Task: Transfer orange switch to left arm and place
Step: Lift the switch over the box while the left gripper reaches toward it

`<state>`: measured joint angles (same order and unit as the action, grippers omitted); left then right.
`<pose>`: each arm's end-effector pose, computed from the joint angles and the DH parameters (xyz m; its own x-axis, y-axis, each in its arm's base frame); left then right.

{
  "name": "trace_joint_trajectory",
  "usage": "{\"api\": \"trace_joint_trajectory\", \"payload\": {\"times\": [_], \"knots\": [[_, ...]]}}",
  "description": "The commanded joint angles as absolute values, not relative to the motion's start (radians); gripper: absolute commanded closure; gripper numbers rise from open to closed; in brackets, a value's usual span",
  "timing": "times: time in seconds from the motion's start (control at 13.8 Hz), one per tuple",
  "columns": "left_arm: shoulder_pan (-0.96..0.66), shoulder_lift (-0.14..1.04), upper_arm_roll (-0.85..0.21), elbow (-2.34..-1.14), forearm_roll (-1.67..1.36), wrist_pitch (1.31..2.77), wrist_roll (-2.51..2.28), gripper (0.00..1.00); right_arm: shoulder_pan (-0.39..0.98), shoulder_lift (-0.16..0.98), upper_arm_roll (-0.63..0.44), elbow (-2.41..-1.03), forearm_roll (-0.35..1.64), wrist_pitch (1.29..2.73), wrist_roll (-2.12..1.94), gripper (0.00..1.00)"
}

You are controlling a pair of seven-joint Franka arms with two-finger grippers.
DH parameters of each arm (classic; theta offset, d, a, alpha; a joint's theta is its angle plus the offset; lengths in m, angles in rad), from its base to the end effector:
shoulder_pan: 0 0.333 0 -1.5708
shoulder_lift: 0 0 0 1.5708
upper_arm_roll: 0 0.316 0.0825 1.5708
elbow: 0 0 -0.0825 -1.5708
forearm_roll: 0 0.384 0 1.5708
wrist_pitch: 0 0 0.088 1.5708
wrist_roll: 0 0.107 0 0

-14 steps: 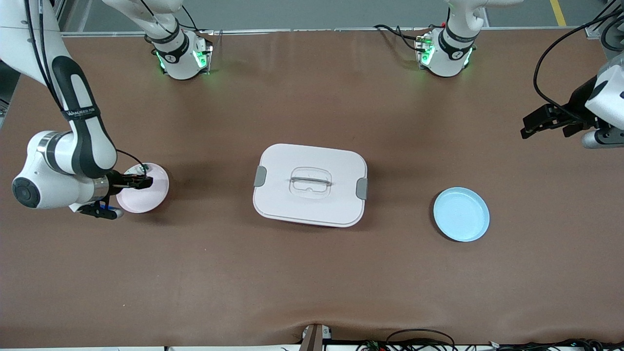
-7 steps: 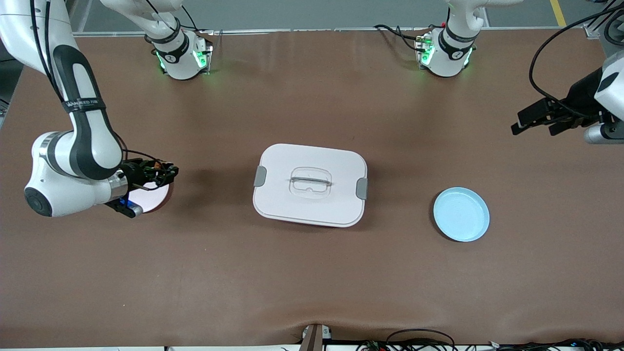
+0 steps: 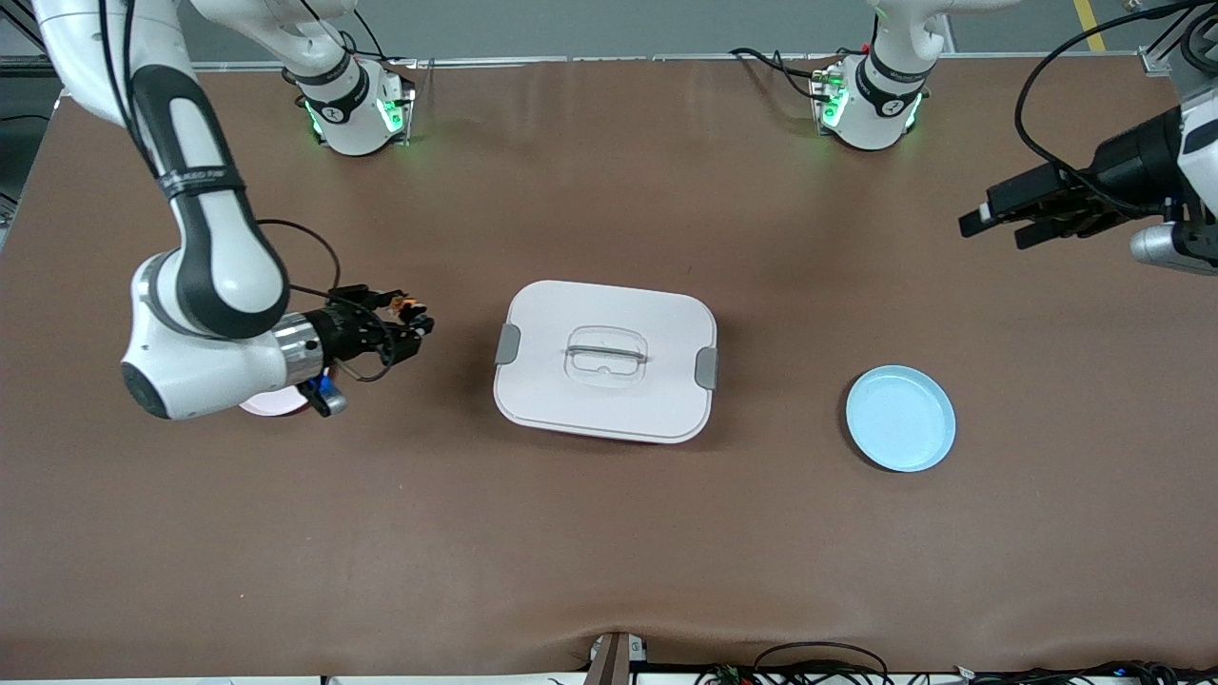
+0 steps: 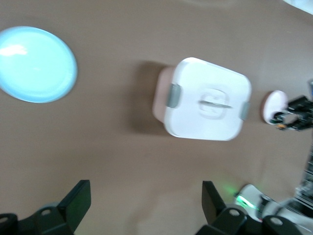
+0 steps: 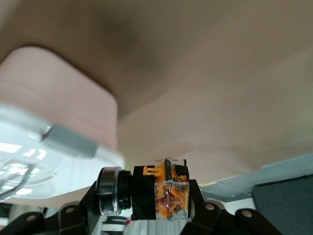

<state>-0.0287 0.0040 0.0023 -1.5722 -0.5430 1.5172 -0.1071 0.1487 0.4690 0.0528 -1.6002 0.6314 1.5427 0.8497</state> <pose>0.5481 -0.0721 0.6331 0.9936 0.0378 -0.1062 0.0869 -0.8568 0.5082 0.6011 0.1847 0.3502 0.4665 -0.4968 -0.7318 -0.7154 -0.6985 0.0181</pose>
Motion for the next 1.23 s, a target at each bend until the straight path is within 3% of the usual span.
{"api": "trace_joint_trajectory", "payload": {"times": [0.0,0.29,0.65,1.16], "knots": [[-0.055,0.029,-0.024,-1.565,-0.633,1.526,-0.167,0.00,0.263,0.460,0.041,-1.498,0.678,1.542,1.085,1.00],[-0.058,0.040,-0.133,-1.598,-0.669,1.652,-0.232,0.00,0.401,0.489,0.041,-1.419,0.747,1.684,1.357,1.00],[-0.058,0.075,-0.218,-1.661,-0.750,1.807,-0.232,0.00,0.560,0.616,0.041,-1.234,0.752,1.868,1.659,1.00],[-0.057,0.133,-0.222,-1.663,-0.825,1.914,-0.209,0.00,0.664,0.690,0.043,-1.155,0.853,2.166,1.845,1.00]]}}
